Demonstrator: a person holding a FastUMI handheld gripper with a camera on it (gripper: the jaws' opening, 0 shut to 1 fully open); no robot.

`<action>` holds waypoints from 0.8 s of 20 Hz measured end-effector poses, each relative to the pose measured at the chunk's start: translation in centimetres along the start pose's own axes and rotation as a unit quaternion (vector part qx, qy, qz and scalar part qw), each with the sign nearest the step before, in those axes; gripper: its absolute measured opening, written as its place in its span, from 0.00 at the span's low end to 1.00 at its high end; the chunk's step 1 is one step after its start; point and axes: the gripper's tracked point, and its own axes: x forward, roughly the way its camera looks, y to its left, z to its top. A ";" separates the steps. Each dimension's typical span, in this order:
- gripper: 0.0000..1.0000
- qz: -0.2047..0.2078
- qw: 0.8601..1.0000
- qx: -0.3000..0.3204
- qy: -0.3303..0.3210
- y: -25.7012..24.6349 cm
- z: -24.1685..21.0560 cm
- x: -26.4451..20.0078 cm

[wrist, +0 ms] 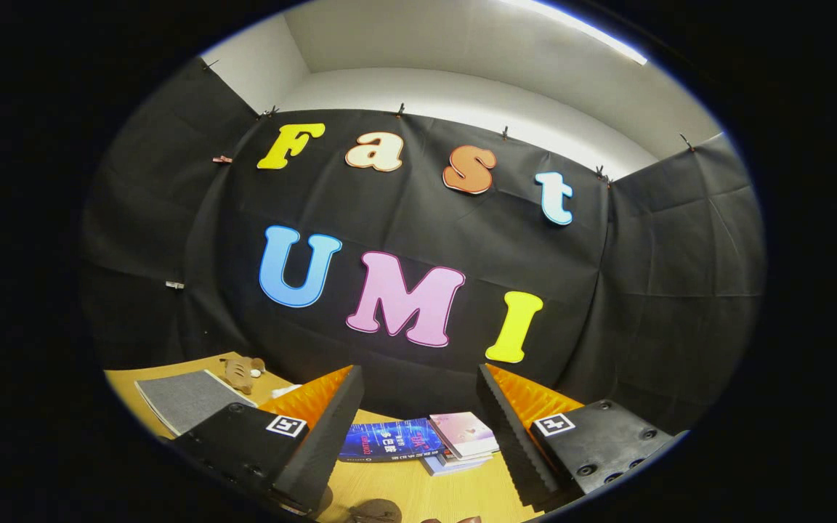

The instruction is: Open the storage box then place both shoes into the box .Put the left shoe in first, then the right shoe, with the right side of both shoes facing outward in a uniform manner.

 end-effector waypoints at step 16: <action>0.97 0.009 1.000 -0.003 0.004 1.3 -0.1 0.3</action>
